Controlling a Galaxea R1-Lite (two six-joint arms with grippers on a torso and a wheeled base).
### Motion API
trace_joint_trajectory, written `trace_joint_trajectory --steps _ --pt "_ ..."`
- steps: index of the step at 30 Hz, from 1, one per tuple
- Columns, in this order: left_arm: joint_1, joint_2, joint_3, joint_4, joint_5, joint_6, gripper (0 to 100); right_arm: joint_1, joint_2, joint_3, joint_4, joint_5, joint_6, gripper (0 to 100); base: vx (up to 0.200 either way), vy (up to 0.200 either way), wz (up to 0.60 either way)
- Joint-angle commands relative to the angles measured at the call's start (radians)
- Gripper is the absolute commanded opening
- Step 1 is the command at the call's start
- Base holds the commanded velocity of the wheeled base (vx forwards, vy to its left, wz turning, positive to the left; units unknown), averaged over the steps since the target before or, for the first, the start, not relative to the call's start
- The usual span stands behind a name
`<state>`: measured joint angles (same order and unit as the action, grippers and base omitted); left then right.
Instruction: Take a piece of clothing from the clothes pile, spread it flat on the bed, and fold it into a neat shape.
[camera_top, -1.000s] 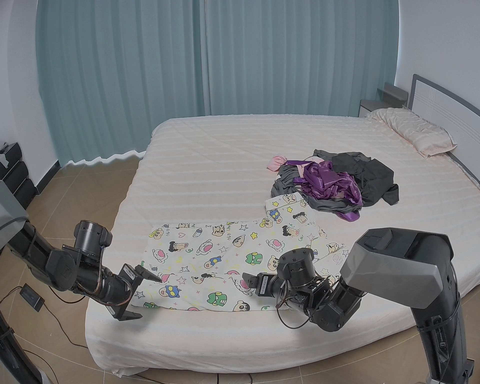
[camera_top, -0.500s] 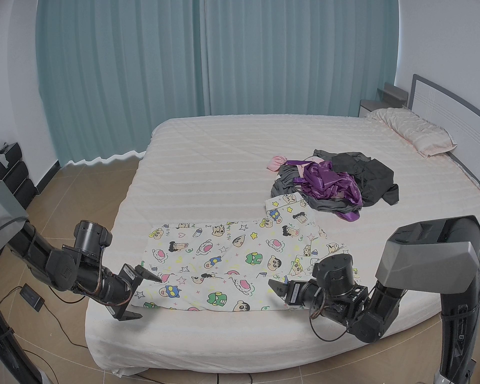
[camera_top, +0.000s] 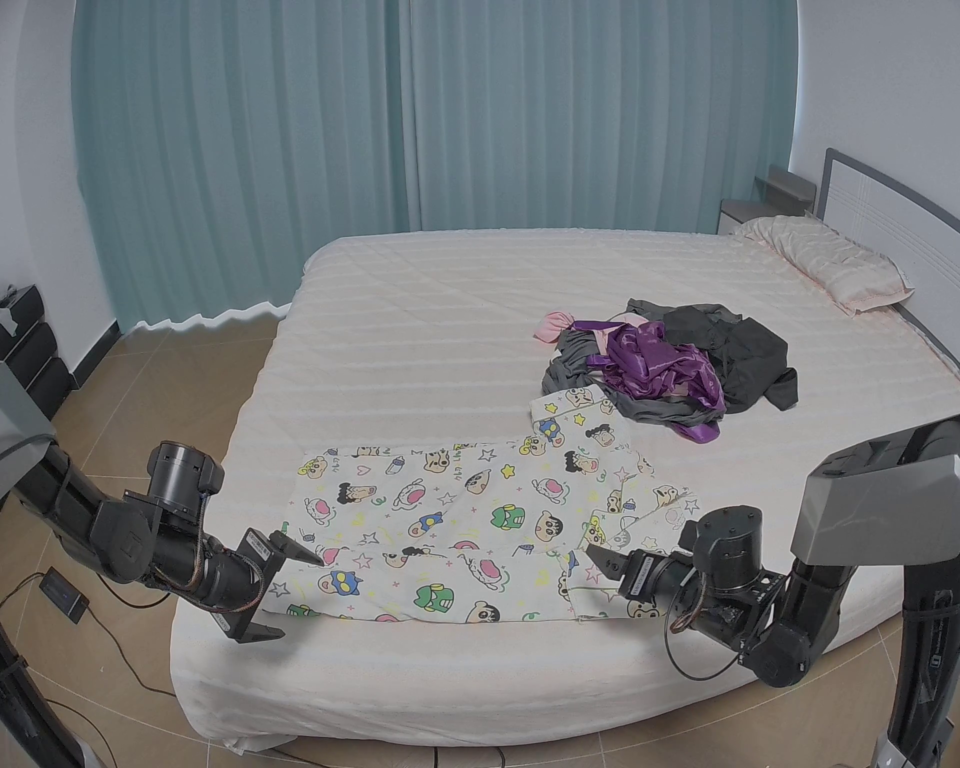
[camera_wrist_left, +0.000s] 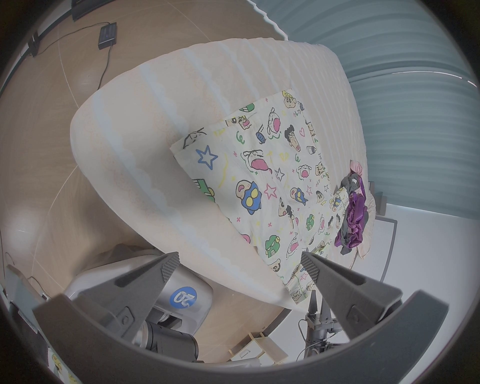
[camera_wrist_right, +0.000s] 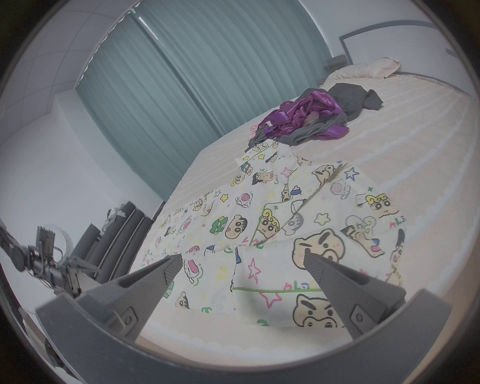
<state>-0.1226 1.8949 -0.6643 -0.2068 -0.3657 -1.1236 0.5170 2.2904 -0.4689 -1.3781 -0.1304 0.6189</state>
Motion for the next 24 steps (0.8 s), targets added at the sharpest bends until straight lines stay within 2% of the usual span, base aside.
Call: trace_joint_trajectory --steps 1,5,18,24 --pt "0.000 -0.002 0.002 -0.003 0.001 -0.010 100 -0.046 -0.055 0.076 -0.053 0.000 0.056 100 0.200 0.000 0.00" --pt "0.004 0.001 0.003 -0.029 -0.001 -0.019 100 -0.068 -0.051 0.090 -0.065 0.000 0.067 100 0.200 0.000 0.00" --pt "0.004 0.003 0.003 -0.032 -0.001 -0.024 100 -0.064 -0.054 0.092 -0.067 0.000 0.067 100 0.200 0.000 0.00" --pt "0.004 0.006 0.003 -0.032 0.002 -0.024 100 -0.064 -0.052 0.092 -0.067 0.000 0.067 100 0.000 0.000 0.00"
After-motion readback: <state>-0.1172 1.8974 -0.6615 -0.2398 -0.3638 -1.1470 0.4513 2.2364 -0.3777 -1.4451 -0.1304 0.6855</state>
